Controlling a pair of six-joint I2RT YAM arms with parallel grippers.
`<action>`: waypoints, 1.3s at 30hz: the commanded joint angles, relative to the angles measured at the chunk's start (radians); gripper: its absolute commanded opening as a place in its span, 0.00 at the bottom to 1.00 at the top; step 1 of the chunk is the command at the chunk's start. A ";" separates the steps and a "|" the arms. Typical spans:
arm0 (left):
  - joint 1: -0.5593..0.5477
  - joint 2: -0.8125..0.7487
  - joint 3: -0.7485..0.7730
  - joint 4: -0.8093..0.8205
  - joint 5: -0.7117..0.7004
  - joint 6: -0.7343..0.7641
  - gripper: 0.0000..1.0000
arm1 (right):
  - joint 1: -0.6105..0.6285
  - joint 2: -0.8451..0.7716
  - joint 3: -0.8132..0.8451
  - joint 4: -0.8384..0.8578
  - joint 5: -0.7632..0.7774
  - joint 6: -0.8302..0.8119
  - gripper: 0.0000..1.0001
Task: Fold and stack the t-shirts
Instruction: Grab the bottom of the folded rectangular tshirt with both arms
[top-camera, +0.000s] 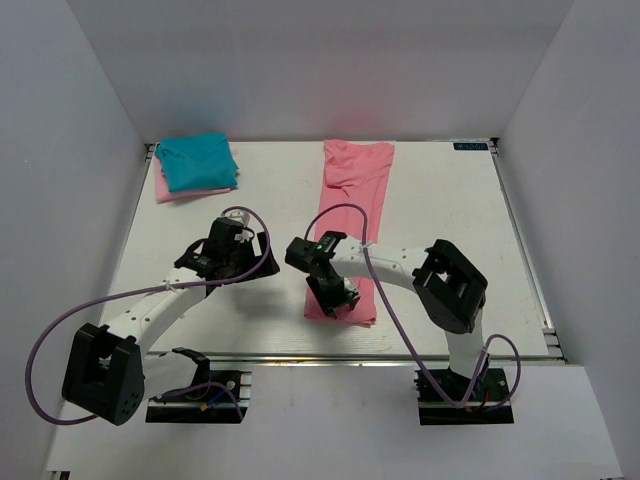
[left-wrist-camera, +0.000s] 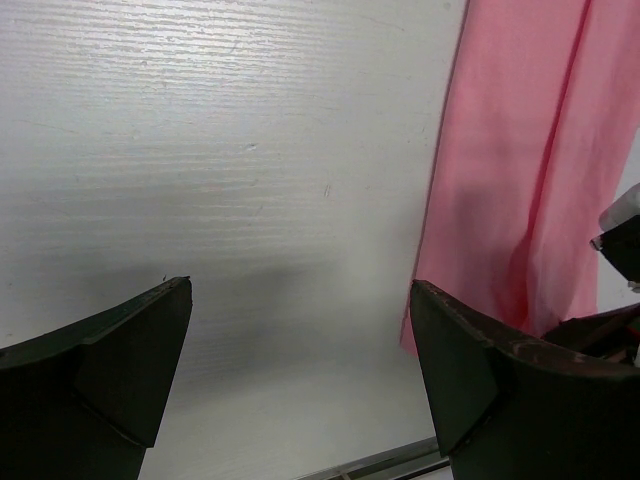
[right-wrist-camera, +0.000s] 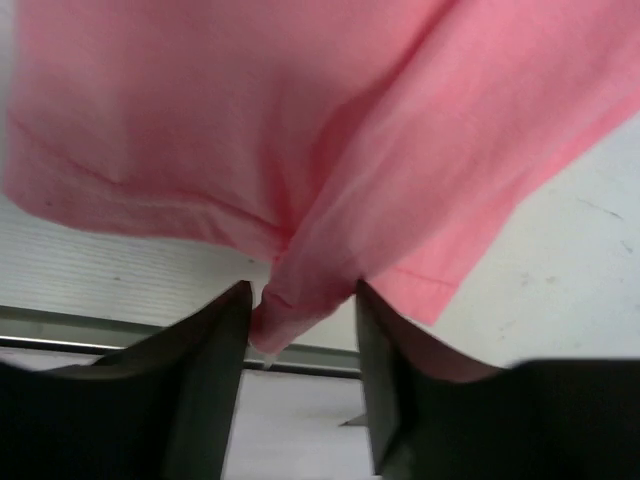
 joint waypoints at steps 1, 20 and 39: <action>-0.004 -0.017 -0.011 0.007 0.002 0.009 1.00 | 0.005 -0.006 0.024 0.072 -0.016 -0.019 0.55; -0.013 0.005 -0.033 0.077 0.198 0.075 1.00 | -0.088 -0.603 -0.520 0.498 -0.023 0.087 0.90; -0.266 0.244 -0.009 0.166 0.269 0.112 0.92 | -0.246 -0.572 -0.682 0.577 -0.115 0.199 0.74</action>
